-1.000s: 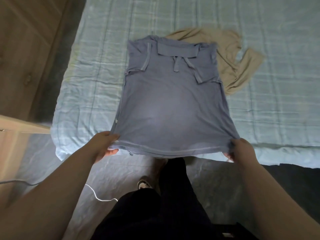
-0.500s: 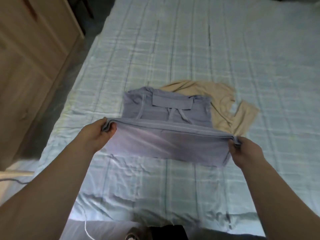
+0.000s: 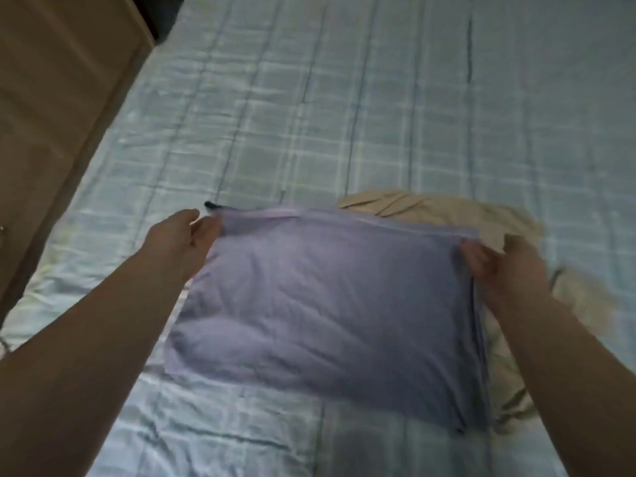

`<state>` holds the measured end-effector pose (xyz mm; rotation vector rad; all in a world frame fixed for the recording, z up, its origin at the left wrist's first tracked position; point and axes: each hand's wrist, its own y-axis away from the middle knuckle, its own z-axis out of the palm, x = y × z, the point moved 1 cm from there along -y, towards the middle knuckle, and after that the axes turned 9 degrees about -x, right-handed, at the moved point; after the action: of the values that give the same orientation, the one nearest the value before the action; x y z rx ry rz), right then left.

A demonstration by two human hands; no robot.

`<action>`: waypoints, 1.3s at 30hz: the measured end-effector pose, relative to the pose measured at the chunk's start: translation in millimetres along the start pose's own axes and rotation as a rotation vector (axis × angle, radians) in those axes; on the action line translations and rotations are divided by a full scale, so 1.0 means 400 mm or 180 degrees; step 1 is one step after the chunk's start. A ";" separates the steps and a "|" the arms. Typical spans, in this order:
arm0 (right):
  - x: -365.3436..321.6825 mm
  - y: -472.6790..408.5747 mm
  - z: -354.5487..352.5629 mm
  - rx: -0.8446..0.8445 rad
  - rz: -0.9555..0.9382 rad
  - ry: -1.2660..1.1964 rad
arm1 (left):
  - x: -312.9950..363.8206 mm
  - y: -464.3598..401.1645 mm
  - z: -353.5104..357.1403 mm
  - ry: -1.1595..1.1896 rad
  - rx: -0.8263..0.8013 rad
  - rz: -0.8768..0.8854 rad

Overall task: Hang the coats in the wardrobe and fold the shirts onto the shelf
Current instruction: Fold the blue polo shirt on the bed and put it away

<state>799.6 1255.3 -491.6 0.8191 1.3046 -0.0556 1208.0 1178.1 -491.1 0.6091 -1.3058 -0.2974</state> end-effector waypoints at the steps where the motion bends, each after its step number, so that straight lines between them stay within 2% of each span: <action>1: 0.019 -0.023 -0.001 -0.0005 -0.0267 0.0394 | -0.020 -0.022 -0.003 -0.0658 0.0172 0.0245; 4: 0.102 -0.051 0.004 -0.0049 -0.1181 0.2074 | -0.100 -0.042 -0.021 -0.1961 0.0400 0.1194; 6: 0.178 -0.065 0.005 -0.0403 -0.1791 0.3661 | -0.175 -0.072 -0.022 -0.3888 -0.0046 0.1828; 8: 0.229 -0.080 -0.003 -0.0570 -0.1997 0.4863 | -0.234 -0.098 -0.020 -0.5154 -0.0469 0.1784; 10: 0.258 -0.094 -0.016 -0.0455 -0.1751 0.5152 | -0.256 -0.115 -0.008 -0.5465 -0.0383 0.1420; 12: 0.267 -0.105 -0.026 -0.0340 -0.1663 0.5123 | -0.271 -0.128 0.004 -0.5548 -0.0250 0.1383; 15: 0.256 -0.100 -0.024 -0.0448 -0.1796 0.5040 | -0.267 -0.120 0.003 -0.5610 -0.0176 0.1357; 18: 0.241 -0.063 -0.052 -0.0376 -0.1911 0.4511 | -0.268 -0.061 0.031 -0.5550 -0.0170 0.1574; 21: 0.240 0.026 -0.105 -0.0292 -0.1722 0.4162 | -0.302 0.058 0.107 -0.5427 -0.0528 0.1997; 23: 0.261 0.105 -0.151 -0.0271 -0.1603 0.4054 | -0.358 0.146 0.182 -0.5308 -0.0953 0.2215; 26: 0.316 0.219 -0.221 -0.0080 -0.1143 0.3347 | -0.443 0.243 0.312 -0.4917 -0.1629 0.2385; 28: 0.362 0.278 -0.272 0.0215 -0.0747 0.2924 | -0.492 0.296 0.393 -0.4633 -0.1936 0.2299; 32: 0.409 0.340 -0.322 0.0684 -0.0332 0.2569 | -0.555 0.400 0.526 -0.4282 -0.2276 0.1770; 36: 0.405 0.359 -0.314 0.0559 -0.0261 0.2395 | -0.532 0.385 0.653 -0.4349 -0.2173 0.1718; 39: 0.406 0.346 -0.313 0.0318 -0.0010 0.2430 | -0.495 0.299 0.759 -0.5010 -0.1816 0.1589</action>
<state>810.6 1490.7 -566.4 0.9656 2.0309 0.2115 851.3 1304.2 -541.1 -0.6594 -2.6266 -0.7574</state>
